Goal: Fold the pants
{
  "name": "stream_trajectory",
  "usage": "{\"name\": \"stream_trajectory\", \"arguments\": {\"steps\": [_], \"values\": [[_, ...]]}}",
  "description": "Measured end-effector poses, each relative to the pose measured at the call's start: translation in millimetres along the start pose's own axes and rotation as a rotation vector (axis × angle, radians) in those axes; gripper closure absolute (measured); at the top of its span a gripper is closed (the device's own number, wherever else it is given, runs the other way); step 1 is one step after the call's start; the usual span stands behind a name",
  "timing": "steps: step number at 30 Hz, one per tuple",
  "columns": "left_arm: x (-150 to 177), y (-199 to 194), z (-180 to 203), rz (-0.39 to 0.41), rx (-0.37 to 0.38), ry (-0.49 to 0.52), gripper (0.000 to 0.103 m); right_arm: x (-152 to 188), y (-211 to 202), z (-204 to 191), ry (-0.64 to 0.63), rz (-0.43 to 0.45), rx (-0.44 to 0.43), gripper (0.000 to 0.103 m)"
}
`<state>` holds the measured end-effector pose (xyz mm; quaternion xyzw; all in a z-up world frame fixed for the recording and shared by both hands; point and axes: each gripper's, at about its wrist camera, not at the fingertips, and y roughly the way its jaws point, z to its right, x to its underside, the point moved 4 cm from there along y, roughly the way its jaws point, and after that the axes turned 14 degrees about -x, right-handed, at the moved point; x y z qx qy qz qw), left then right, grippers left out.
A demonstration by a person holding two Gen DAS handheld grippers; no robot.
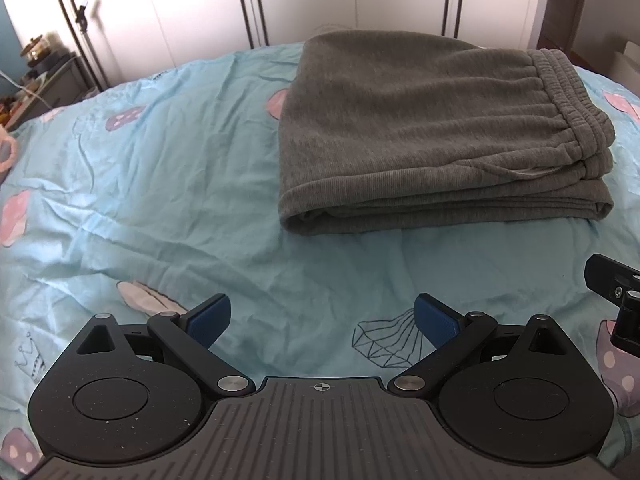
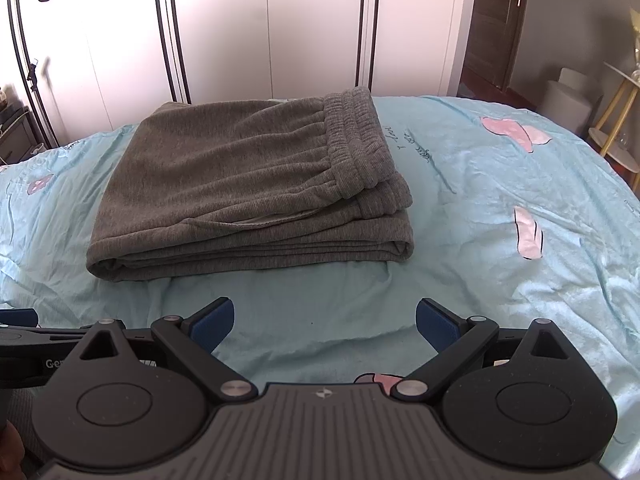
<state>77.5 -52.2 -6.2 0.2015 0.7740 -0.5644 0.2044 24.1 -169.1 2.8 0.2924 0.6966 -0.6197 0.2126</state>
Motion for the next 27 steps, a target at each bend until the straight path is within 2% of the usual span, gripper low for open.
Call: {"name": "stream_trajectory", "arguments": {"steps": [27], "values": [[2.3, 3.1, 1.5, -0.015, 0.004, 0.007, 0.002, 0.6, 0.4, -0.9, 0.0, -0.003, 0.001, 0.005]]}}
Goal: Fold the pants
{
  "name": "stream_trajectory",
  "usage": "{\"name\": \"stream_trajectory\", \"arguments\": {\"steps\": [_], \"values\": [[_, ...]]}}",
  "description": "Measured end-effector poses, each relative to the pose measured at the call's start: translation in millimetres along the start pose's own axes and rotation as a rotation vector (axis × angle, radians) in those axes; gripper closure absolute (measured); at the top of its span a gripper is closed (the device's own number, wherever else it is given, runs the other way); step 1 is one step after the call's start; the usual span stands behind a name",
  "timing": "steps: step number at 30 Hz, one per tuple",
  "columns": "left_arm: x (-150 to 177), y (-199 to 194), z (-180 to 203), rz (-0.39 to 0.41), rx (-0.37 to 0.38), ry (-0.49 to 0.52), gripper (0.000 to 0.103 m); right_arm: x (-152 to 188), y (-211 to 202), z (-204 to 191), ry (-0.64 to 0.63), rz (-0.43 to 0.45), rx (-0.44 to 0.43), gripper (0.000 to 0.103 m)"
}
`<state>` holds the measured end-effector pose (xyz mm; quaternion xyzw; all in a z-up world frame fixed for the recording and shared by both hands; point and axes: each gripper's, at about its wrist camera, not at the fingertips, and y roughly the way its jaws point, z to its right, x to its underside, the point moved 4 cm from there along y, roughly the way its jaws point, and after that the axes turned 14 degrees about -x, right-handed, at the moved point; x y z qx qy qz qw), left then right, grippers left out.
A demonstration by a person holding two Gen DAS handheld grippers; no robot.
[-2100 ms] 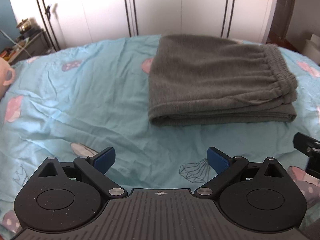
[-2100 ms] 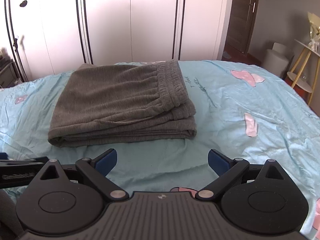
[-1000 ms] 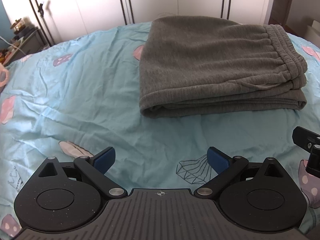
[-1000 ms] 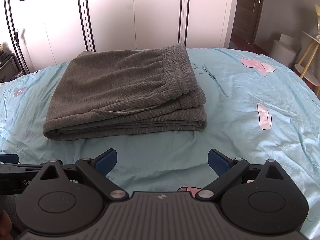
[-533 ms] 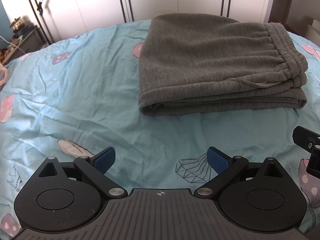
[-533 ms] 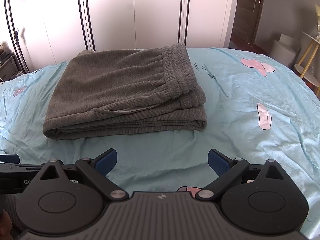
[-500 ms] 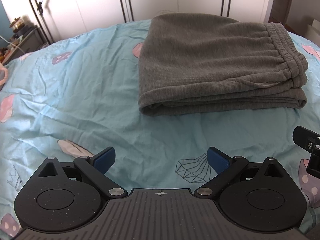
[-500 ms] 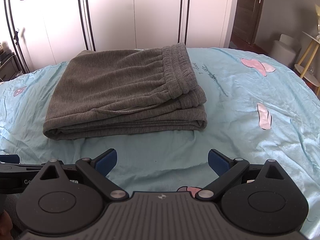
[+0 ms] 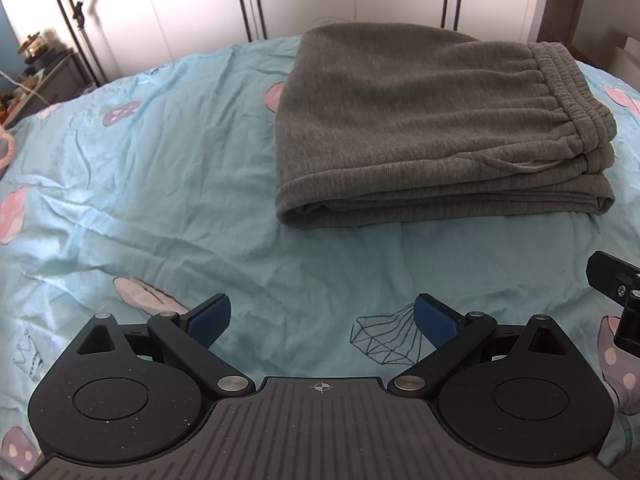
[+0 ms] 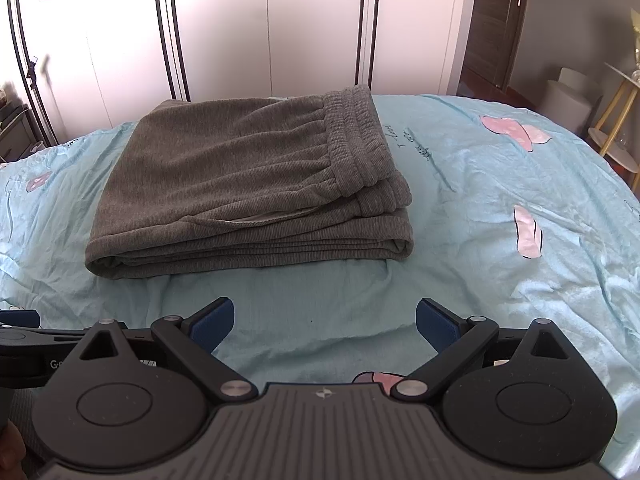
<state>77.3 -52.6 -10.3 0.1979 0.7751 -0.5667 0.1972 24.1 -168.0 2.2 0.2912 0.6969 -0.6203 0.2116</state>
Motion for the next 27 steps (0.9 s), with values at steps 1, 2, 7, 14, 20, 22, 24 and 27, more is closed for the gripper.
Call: {"name": "stream_trajectory", "arguments": {"steps": [1, 2, 7, 14, 20, 22, 24, 27], "values": [[-0.1, -0.1, 0.0, -0.001, 0.0, 0.0, 0.002, 0.0, -0.1, -0.1, 0.0, 0.0, 0.001, 0.005], [-0.1, -0.1, -0.2, -0.001, 0.0, -0.001, 0.002, 0.0, 0.0, 0.0, -0.001, 0.001, 0.0, 0.005], [-0.3, 0.5, -0.5, -0.003, 0.0, 0.001, 0.002, 0.1, 0.0, -0.2, 0.0, -0.001, 0.001, 0.005], [0.1, 1.1, -0.3, -0.007, 0.002, 0.0, 0.002, 0.5, 0.2, -0.2, -0.003, -0.004, 0.003, 0.005], [0.4, 1.4, -0.3, -0.008, 0.004, -0.001, 0.002, 0.6, 0.5, -0.2, -0.004, -0.005, 0.002, 0.005], [0.3, 1.5, -0.3, -0.009, 0.004, -0.001, 0.002, 0.8, 0.7, -0.3, -0.005, -0.007, 0.004, 0.005], [0.4, 1.5, -0.2, -0.01, 0.003, -0.001, 0.002, 0.9, 0.8, -0.4, -0.007, -0.008, 0.003, 0.005], [0.9, 1.7, -0.1, -0.008, 0.003, 0.0, 0.002, 1.0, 0.8, -0.4, -0.008, -0.008, 0.004, 0.005]]}}
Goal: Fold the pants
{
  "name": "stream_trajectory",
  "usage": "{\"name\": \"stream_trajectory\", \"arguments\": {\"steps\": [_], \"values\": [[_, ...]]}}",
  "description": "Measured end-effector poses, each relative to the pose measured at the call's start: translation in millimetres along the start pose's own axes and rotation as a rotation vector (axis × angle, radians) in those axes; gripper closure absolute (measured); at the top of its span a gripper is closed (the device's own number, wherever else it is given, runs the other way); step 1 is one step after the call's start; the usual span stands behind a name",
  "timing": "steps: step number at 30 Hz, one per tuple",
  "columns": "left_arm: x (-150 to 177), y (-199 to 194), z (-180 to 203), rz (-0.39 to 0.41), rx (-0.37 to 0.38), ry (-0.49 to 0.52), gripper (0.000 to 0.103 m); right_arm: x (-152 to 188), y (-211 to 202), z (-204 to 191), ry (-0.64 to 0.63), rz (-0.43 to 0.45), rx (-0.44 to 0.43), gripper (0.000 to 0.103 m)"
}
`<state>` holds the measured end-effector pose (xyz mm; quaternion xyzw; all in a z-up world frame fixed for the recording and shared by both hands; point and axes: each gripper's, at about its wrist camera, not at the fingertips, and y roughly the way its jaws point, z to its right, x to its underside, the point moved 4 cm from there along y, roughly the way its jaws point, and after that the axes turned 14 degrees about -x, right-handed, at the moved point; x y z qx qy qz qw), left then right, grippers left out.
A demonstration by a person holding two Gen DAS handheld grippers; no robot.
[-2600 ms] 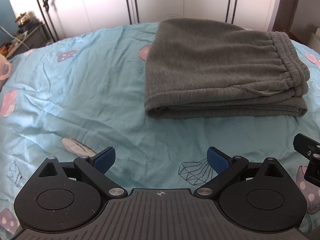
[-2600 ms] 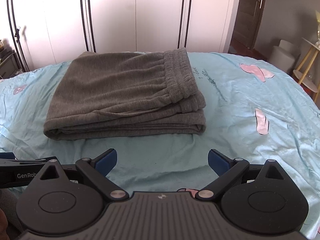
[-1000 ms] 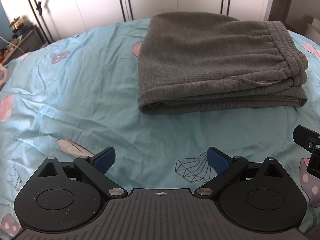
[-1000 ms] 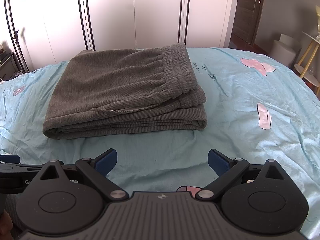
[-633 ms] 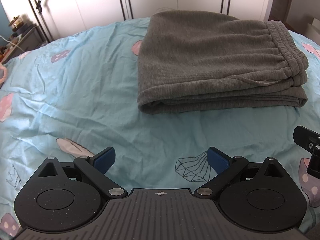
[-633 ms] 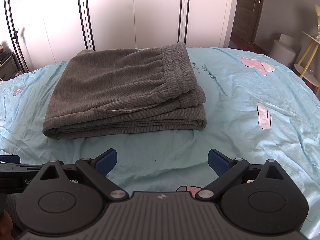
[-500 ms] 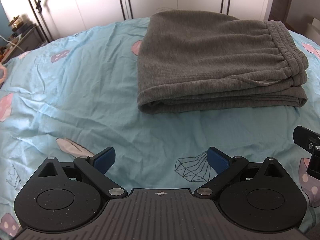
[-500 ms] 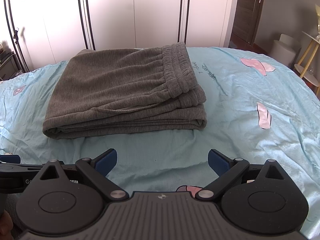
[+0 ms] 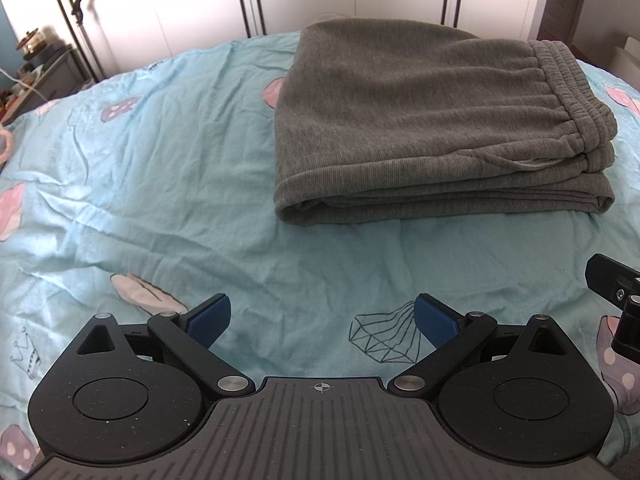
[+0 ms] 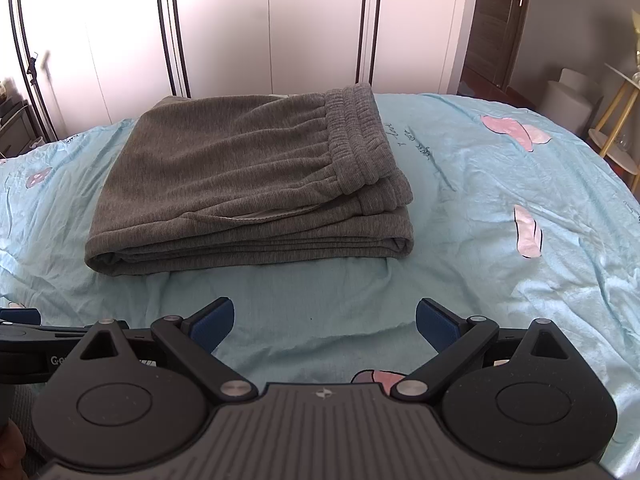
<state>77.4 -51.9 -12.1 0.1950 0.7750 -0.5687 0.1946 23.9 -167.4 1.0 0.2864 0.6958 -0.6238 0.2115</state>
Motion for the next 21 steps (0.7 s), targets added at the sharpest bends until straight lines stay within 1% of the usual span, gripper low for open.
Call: {"name": "stream_trajectory", "arguments": {"steps": [21], "values": [[0.5, 0.9, -0.2, -0.003, 0.003, 0.004, 0.002, 0.5, -0.9, 0.1, 0.002, -0.003, -0.001, 0.005]]}}
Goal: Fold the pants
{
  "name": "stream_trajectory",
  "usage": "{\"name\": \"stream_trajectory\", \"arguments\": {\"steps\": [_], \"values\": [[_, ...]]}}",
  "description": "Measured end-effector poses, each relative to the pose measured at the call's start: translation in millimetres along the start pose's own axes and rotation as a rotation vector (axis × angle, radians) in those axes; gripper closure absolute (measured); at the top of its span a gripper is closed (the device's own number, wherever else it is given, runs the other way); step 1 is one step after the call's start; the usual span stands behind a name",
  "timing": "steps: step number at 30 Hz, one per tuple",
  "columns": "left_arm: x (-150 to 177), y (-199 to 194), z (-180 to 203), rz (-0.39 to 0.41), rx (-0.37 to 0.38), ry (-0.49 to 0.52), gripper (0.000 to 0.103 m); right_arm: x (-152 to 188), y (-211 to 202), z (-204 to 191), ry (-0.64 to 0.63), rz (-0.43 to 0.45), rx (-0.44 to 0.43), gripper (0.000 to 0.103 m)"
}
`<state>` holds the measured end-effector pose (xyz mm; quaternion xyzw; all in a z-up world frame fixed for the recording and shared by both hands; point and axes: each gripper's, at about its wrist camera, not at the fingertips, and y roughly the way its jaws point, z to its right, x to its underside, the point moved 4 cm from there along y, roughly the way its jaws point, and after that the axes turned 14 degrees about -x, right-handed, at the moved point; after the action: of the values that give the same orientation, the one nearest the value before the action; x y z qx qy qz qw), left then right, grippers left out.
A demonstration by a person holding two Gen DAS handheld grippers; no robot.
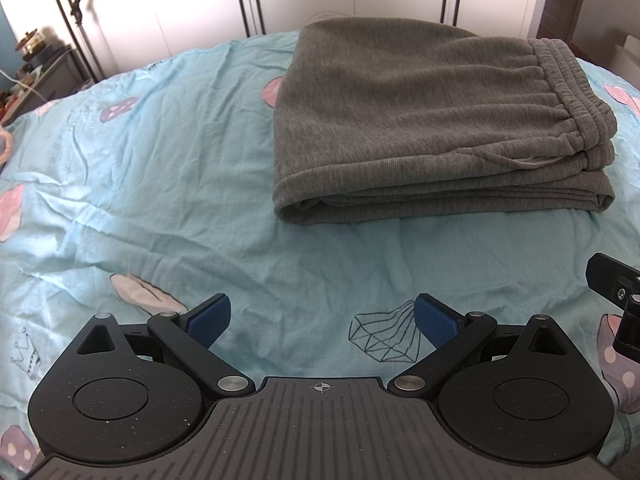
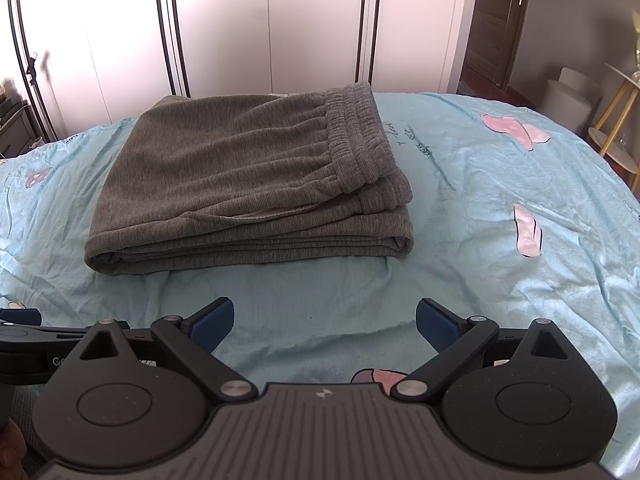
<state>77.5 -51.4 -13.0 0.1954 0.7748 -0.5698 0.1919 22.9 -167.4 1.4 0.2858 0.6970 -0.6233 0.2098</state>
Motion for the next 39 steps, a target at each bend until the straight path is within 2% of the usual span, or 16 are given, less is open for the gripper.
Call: {"name": "stream_trajectory", "arguments": {"steps": [39], "values": [[-0.6, 0.2, -1.3, -0.01, 0.029, -0.005, 0.002, 0.6, 0.2, -1.5, -0.015, -0.01, 0.008, 0.005]]}}
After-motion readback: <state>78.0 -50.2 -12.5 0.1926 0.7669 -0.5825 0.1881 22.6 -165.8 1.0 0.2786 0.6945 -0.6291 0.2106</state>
